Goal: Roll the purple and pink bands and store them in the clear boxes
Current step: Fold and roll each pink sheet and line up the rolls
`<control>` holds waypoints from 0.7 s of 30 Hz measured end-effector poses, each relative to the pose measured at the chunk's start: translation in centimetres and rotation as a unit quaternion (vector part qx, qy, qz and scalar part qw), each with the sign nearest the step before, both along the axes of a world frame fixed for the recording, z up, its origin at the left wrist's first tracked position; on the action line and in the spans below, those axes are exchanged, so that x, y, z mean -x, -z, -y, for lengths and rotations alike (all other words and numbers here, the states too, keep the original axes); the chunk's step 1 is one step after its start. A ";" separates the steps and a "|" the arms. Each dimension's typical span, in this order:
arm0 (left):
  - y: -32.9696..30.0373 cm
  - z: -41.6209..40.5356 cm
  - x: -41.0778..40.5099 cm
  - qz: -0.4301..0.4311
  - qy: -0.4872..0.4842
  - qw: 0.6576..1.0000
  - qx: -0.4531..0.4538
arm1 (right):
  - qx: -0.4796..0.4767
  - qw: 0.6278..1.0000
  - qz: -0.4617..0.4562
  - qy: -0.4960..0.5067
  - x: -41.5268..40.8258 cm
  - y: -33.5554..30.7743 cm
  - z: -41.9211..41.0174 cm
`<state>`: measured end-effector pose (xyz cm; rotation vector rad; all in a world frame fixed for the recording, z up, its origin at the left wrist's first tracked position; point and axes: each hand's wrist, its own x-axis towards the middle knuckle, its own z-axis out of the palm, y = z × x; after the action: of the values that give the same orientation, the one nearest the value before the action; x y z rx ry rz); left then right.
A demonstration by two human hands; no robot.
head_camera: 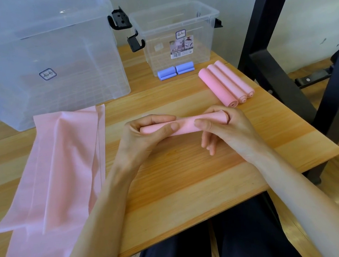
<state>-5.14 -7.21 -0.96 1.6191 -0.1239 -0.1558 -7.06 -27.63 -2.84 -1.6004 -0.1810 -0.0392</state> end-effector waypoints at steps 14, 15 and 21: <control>0.1 0.1 -0.1 -0.004 -0.007 1.000 -0.007 | 0.010 1.000 0.022 0.016 -0.1 0.4 0.1; 0.1 0.1 -0.1 0.001 -0.013 1.000 -0.007 | 0.013 1.000 0.022 0.017 -0.1 0.4 0.1; 0.5 -0.1 -0.4 -0.062 -0.006 0.998 0.024 | 0.043 0.997 0.058 0.037 -0.1 0.7 -0.1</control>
<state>-4.70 -7.11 -1.51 1.5584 -0.0223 -0.2420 -6.94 -27.55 -3.55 -1.6906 -0.2164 -0.1848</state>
